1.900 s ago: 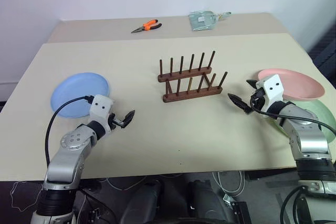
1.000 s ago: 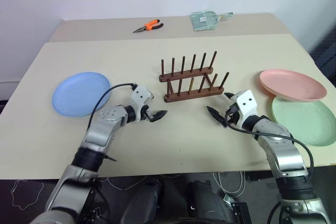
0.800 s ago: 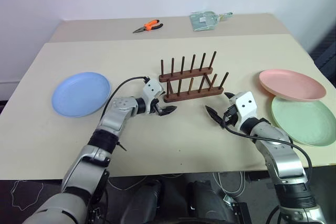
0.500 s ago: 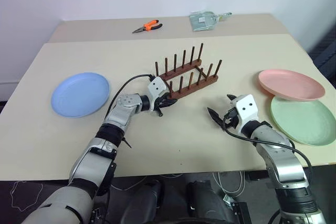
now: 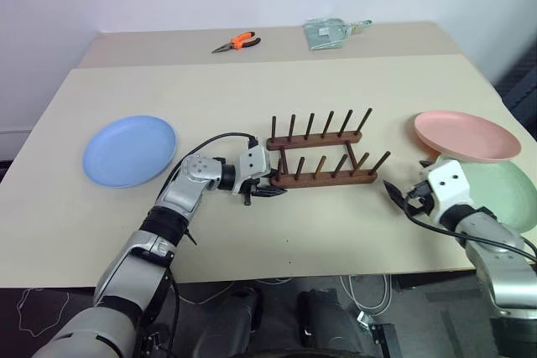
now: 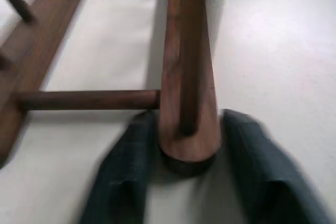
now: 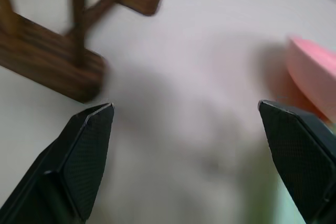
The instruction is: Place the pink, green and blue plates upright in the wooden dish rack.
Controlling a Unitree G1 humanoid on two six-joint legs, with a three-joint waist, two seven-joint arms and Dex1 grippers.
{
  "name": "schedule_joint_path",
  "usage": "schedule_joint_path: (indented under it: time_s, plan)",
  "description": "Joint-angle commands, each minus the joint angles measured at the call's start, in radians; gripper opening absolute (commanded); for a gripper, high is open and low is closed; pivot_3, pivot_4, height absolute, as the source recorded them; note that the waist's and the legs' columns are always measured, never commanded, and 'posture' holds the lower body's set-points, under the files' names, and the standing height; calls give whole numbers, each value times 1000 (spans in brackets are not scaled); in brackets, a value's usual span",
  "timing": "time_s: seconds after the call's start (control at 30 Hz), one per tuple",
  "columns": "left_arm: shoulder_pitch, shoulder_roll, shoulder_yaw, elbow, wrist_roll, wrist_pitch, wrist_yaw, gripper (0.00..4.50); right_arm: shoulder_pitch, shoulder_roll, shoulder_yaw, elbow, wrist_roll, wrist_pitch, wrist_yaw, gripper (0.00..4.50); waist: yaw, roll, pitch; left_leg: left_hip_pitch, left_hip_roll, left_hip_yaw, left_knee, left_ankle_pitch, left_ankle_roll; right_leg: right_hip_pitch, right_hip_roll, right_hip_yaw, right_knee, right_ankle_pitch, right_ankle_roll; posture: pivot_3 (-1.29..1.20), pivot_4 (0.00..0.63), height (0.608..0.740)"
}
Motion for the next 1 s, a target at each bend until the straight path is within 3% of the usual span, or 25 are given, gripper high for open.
schedule_joint_path:
  time_s: [0.03, 0.1, 0.2, 0.3, 0.4, 0.47, 0.63, 0.77, 1.0]
  plan:
    - [6, 17, -6, 36, 49, 9, 43, 3679, 8, -15, -23, -29, 9, -30, 19, 4500, -2, 0, 0, 0, 0, 0, 0, 0, 0, 0, 0, 0, 0, 0, 0, 0, 150, 727]
    - [35, 46, 16, 10, 42, 51, 61, 3710, 13, -17, -15, -39, 17, -30, 42, 4246, -2, 0, -1, 1, 0, 0, 0, 0, 0, 1, 0, 0, 0, 0, 0, 0, 150, 727]
    - [134, 117, 43, -124, 6, 139, 34, 3724, 31, -22, 2, -57, 28, -28, 85, 3110, -14, 0, -2, 2, 1, 0, -1, 0, 0, 1, 0, 0, 0, 0, 0, 0, 150, 727]
    - [275, 168, 83, -367, -87, 295, 20, 2896, 49, -27, 38, -81, 34, -14, 130, 1590, -32, 3, -4, 3, 1, 0, -3, 0, 0, 1, 1, 1, 0, 0, 0, 0, 150, 727]
    - [372, 180, 76, -563, -134, 425, 39, 1389, 47, -19, 79, -97, 37, 1, 157, 44, -26, 4, -4, 4, 1, 0, -3, 0, 0, 1, 1, 2, 1, 0, -1, 0, 150, 727]
    - [408, 162, 50, -650, -128, 479, 80, 393, 26, -5, 114, -93, 21, 9, 149, 0, -18, 5, -5, 4, 1, 0, -2, 0, 0, 3, 1, 2, 0, 0, -1, 0, 150, 727]
    - [397, 56, -8, -644, -39, 519, 256, 393, -50, 31, 197, -53, -24, 20, 111, 0, 15, 4, -5, 4, 1, 0, 0, -1, 0, 6, 0, 0, -3, -1, -2, 0, 150, 727]
    - [302, -103, 48, -469, 10, 539, 512, 393, -189, 99, 272, 68, -107, 24, 12, 0, 30, 4, -6, 5, 0, 0, 3, -2, -1, 9, 0, 0, -4, -1, -1, 0, 150, 727]
    - [156, -154, 118, -219, 5, 465, 653, 393, -383, 159, 316, 289, -169, -26, -61, 0, 16, 3, -6, 6, 1, 0, 4, -2, -1, 10, 1, 0, -3, 0, 1, 0, 150, 727]
